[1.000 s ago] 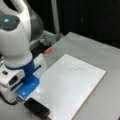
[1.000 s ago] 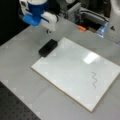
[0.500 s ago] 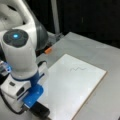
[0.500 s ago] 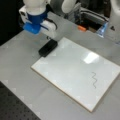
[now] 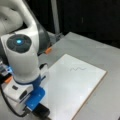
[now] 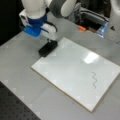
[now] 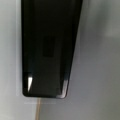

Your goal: Erasing curve lines

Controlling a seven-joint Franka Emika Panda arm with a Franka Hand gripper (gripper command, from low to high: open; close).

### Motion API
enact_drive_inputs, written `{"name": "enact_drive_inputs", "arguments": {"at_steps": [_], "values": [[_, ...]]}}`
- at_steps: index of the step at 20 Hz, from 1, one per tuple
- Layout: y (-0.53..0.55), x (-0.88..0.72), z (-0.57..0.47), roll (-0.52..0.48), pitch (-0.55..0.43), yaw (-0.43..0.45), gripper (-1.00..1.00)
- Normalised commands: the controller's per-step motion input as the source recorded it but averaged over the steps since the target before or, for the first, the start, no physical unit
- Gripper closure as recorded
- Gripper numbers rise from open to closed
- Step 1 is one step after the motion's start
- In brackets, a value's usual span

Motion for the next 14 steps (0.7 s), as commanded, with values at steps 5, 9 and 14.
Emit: {"name": "enact_drive_inputs", "arguments": {"at_steps": [5, 9, 14], "values": [[-0.13, 0.2, -0.04, 0.158, 0.094, 0.008, -1.0], [-0.14, 0.16, -0.07, 0.175, 0.056, 0.0, -1.0], [-0.14, 0.11, -0.11, 0.161, -0.008, -0.015, -1.0]]}}
